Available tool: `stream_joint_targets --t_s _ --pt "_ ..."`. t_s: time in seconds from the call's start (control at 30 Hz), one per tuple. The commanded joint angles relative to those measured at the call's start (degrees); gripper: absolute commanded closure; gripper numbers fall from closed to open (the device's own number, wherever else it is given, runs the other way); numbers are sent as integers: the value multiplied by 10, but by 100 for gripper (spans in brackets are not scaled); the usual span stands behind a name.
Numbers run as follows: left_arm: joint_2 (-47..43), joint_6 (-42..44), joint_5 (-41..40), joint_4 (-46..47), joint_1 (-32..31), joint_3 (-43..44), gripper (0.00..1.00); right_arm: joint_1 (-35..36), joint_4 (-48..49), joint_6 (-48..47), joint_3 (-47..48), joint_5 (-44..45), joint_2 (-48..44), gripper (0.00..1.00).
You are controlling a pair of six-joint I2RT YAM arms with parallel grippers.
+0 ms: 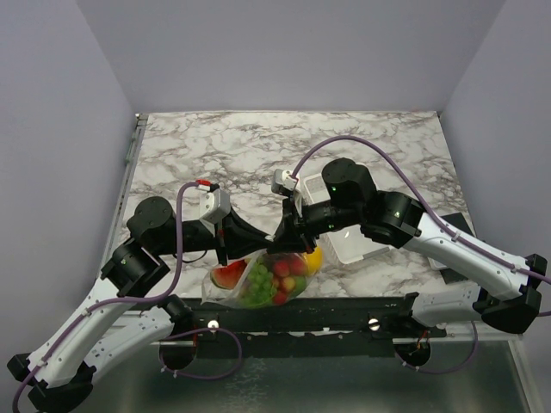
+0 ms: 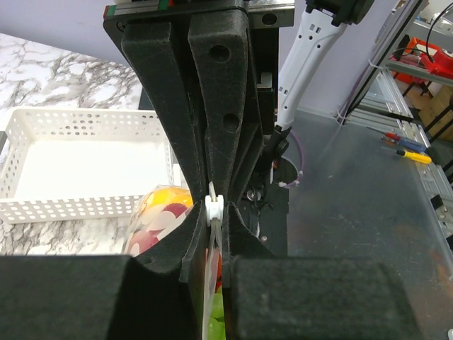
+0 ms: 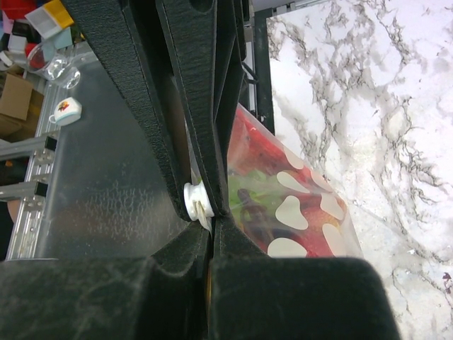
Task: Place the food in the zip-top bag and seal the zipper
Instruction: Zip the zipper food storage bag at the center of the board.
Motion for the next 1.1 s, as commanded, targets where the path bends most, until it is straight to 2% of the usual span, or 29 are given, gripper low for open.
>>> stream_joint_targets --t_s 0.0,0.2,0.23,0.33,1.07 --pt "-1 12 16 11 0 15 92 1 23 12 14 -11 -1 99" --pt "2 11 13 11 0 17 87 1 25 15 11 -12 -1 99" --pt "3 11 13 12 0 18 88 1 25 15 11 -12 -1 99" --pt "5 13 16 12 0 19 100 1 25 15 10 -11 -2 99" --pt "-22 9 -8 11 0 -2 100 1 15 14 -2 51 -92 99"
